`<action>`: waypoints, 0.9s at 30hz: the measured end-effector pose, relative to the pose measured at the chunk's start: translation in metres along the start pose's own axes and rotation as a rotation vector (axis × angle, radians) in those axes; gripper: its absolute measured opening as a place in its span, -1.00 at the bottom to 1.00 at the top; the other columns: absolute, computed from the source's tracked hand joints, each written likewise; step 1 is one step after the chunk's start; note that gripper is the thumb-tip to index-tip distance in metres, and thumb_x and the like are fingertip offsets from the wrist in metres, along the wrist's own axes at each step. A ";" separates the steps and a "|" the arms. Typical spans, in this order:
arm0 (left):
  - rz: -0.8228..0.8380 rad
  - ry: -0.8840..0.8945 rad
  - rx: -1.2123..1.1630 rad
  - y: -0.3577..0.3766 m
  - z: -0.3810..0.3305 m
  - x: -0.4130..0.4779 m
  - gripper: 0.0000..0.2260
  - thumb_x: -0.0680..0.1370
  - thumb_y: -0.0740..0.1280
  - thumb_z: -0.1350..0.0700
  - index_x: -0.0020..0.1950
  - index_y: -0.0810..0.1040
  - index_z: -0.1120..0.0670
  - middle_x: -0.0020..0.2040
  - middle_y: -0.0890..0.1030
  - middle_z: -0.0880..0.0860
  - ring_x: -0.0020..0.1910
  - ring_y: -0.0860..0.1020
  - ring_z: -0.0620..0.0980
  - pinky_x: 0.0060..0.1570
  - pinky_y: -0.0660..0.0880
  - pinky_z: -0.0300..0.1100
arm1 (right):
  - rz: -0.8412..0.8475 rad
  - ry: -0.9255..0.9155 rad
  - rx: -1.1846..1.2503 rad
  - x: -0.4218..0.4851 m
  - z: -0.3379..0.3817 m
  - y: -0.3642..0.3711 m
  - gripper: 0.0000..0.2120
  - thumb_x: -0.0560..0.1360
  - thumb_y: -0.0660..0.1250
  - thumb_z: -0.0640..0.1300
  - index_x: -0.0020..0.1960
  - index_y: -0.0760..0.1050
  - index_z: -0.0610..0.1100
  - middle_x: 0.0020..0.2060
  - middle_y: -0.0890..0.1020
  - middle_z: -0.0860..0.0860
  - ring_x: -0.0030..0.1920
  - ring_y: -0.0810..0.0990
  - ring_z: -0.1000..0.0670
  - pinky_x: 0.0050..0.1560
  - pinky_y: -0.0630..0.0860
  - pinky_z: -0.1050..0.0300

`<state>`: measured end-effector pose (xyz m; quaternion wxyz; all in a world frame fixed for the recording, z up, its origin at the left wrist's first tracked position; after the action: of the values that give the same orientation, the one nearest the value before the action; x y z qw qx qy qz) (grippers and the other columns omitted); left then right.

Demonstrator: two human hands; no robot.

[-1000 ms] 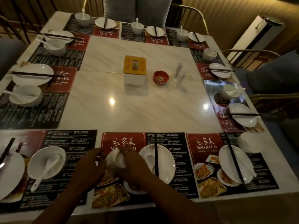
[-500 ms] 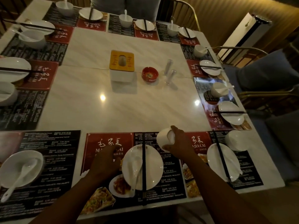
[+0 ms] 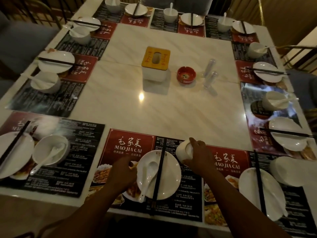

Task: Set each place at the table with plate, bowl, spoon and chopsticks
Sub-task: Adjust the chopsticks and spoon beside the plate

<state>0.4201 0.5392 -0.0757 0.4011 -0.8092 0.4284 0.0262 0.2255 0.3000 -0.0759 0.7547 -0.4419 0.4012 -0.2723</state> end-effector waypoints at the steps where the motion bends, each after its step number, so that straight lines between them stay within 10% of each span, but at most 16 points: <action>1: -0.029 -0.005 0.029 0.001 0.000 -0.002 -0.83 0.51 0.44 0.03 0.07 0.56 -0.12 -0.02 0.58 -0.15 -0.07 0.58 -0.15 -0.05 0.58 -0.14 | 0.000 -0.009 -0.006 0.000 -0.001 0.001 0.04 0.28 0.61 0.15 0.59 0.12 0.02 0.45 0.36 -0.09 0.37 0.43 -0.17 0.33 0.47 -0.10; 5: 0.019 -0.017 0.143 0.017 -0.006 -0.016 -0.85 0.53 0.43 0.03 0.06 0.54 -0.06 -0.18 0.62 -0.10 -0.32 0.62 -0.19 -0.23 0.59 -0.32 | -0.032 0.001 -0.006 -0.012 0.000 -0.003 -0.03 0.37 0.51 0.23 0.60 0.06 0.05 0.54 0.16 -0.12 0.51 0.22 -0.19 0.44 0.34 -0.17; 9: 0.060 0.013 0.260 0.033 -0.012 -0.023 -0.75 0.48 0.44 -0.11 0.10 0.53 -0.09 -0.14 0.63 -0.12 -0.22 0.58 -0.22 -0.11 0.58 -0.23 | -0.336 -0.196 0.020 -0.049 0.030 -0.027 -0.58 0.49 0.42 0.03 0.28 0.46 -0.08 0.23 0.49 -0.10 0.19 0.49 -0.12 0.15 0.55 -0.08; 13: 0.146 -0.014 0.296 0.048 -0.007 -0.023 -0.70 0.44 0.47 -0.10 0.10 0.49 -0.10 -0.11 0.69 -0.04 -0.24 0.62 -0.17 -0.21 0.61 -0.22 | -0.085 -0.186 0.237 -0.076 0.039 0.006 -0.93 0.54 0.38 -0.09 0.02 0.54 -0.01 -0.11 0.57 0.10 -0.11 0.54 0.11 -0.06 0.55 0.17; 27: 0.167 -0.113 0.027 0.024 0.013 0.002 -0.73 0.51 0.45 0.20 0.12 0.48 -0.01 -0.17 0.65 0.01 -0.29 0.66 -0.09 -0.30 0.60 -0.21 | 0.110 0.060 0.415 -0.093 0.061 0.070 -0.86 0.57 0.33 -0.09 0.12 0.48 -0.02 -0.11 0.63 0.07 -0.12 0.61 0.11 -0.12 0.64 0.14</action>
<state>0.4078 0.5394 -0.1004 0.4321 -0.7624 0.4714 0.0993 0.2323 0.4304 -0.0861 0.8309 -0.2460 0.3825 -0.3205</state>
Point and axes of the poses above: each hand's wrist, its own x-axis towards the middle knuckle, its own y-axis out of the palm, z = x × y, the point moved 7 cm from there along x, towards the middle knuckle
